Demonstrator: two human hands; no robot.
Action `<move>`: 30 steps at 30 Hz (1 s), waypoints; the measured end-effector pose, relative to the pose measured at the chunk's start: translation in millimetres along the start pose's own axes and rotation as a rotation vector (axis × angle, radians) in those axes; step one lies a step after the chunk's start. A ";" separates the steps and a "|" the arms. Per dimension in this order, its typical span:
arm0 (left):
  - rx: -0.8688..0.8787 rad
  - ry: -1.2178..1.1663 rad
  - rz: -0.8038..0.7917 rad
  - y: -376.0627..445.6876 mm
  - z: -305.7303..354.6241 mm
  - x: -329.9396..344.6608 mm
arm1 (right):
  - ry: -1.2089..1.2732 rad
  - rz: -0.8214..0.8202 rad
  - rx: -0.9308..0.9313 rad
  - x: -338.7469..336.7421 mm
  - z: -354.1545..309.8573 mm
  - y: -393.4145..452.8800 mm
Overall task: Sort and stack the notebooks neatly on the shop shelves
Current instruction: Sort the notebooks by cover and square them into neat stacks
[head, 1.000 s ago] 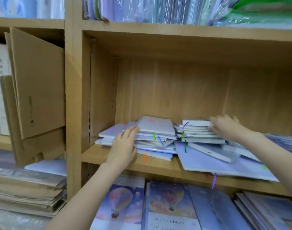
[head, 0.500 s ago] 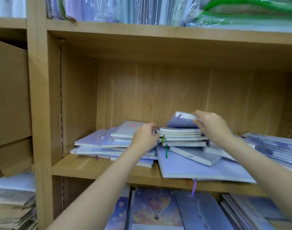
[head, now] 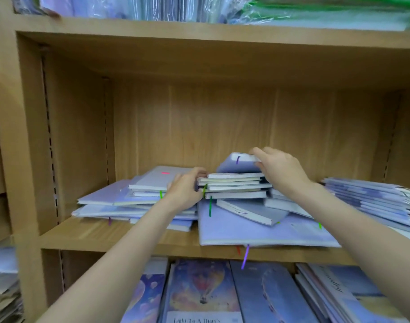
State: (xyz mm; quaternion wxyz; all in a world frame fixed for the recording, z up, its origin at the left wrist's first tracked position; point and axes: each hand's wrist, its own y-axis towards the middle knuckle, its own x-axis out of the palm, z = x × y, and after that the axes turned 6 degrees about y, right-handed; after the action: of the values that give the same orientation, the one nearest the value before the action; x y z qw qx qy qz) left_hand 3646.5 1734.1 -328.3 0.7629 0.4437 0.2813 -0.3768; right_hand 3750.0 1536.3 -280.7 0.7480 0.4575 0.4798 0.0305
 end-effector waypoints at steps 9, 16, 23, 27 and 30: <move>0.037 -0.075 0.055 0.0 2.0 -10.0 | -0.223 -0.200 0.068 -16.4 2.9 -16.4; -0.084 -0.025 0.212 -0.7 -5.1 -0.2 | 0.087 -0.524 -0.105 -12.0 -35.8 21.0; -0.149 0.220 0.175 0.2 -3.6 3.5 | -0.046 -0.317 -0.141 9.7 -37.1 13.5; -0.184 0.152 0.036 2.9 2.3 -1.6 | -0.120 -0.126 -0.213 21.1 -32.8 5.3; -0.212 -0.218 -0.078 2.1 10.2 -13.4 | -0.099 -0.063 -0.199 21.7 -29.6 2.8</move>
State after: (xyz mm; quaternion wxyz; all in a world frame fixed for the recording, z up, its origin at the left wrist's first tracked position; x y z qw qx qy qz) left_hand 3641.7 1730.1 -312.5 0.8164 0.3060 0.2520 -0.4200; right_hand 3740.7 1567.8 -297.2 0.8130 0.3665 0.4513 0.0317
